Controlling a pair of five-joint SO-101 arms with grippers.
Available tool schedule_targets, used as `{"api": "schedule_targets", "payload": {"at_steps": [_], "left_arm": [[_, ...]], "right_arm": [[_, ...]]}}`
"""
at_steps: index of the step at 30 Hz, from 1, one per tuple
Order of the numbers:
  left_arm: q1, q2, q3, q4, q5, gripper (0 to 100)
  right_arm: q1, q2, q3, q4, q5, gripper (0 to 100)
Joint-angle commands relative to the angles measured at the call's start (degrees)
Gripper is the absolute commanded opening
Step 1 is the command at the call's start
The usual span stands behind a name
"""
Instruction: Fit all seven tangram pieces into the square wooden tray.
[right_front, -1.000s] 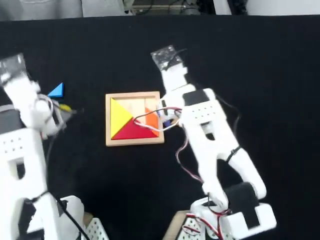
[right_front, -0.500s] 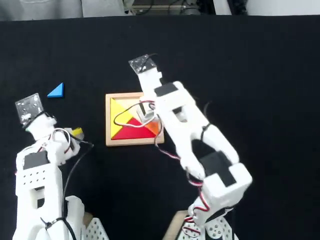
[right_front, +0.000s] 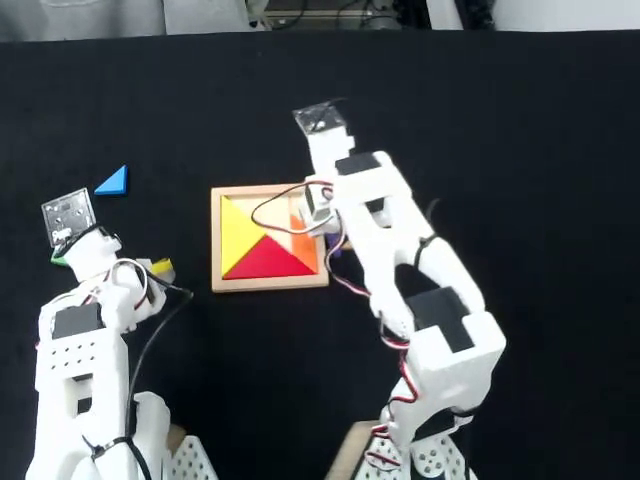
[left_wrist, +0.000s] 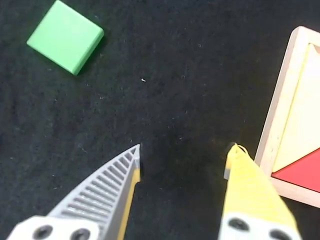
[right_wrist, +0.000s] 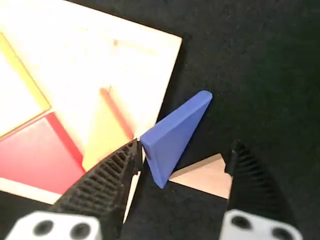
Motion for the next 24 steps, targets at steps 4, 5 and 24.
{"api": "schedule_targets", "payload": {"at_steps": [4, 5, 24], "left_arm": [[0.7, -1.0, -0.4, -1.0, 0.3, 27], [0.7, -1.0, -0.4, -1.0, 0.3, 27], [0.7, -1.0, -0.3, -1.1, 0.3, 27]], "right_arm": [[3.3, -0.5, -3.5, -1.7, -0.4, 27.6], [4.0, -0.5, -3.5, -1.7, -0.4, 27.6], [3.5, 0.7, -7.6, 2.5, -6.1, 27.9]]}}
